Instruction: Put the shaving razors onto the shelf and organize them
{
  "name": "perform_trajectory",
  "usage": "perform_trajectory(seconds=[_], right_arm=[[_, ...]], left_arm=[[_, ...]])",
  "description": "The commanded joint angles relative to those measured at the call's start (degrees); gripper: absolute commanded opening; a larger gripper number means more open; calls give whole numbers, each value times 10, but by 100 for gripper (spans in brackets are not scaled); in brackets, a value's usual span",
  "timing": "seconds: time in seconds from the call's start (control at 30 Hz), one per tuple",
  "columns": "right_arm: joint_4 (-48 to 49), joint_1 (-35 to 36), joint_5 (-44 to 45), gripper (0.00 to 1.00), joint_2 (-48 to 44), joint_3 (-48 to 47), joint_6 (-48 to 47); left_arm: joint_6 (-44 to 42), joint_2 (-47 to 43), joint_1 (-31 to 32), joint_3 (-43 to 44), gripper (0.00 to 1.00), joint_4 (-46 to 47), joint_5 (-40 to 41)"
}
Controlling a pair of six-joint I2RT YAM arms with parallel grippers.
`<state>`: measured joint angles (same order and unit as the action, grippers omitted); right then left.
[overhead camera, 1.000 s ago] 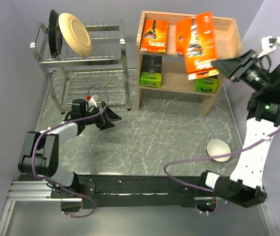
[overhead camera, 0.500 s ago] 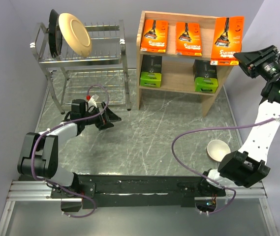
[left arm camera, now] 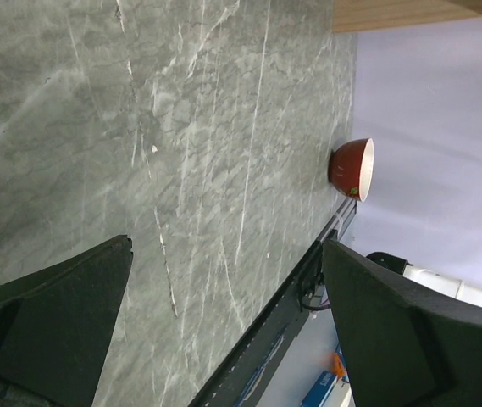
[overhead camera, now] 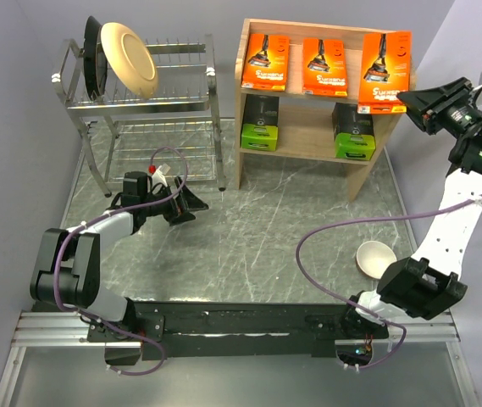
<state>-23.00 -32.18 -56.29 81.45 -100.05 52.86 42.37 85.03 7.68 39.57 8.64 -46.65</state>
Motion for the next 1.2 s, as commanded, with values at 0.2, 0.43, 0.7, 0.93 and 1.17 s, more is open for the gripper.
perform_trajectory(seconds=[0.2, 0.43, 0.7, 0.93, 1.17], right_arm=[[-14, 17, 2, 25, 21, -2, 10], [-16, 2, 21, 49, 27, -19, 20], [-19, -8, 17, 52, 6, 9, 26], [6, -6, 2, 49, -23, 51, 51], [33, -7, -11, 49, -35, 55, 73]], left_arm=[[-26, -1, -1, 12, 99, 0, 5], [-28, -8, -1, 5, 99, -1, 8], [-20, -10, -1, -5, 99, 15, 9], [-23, -8, -1, -5, 99, 13, 9], [-22, -3, -1, 0, 99, 16, 8]])
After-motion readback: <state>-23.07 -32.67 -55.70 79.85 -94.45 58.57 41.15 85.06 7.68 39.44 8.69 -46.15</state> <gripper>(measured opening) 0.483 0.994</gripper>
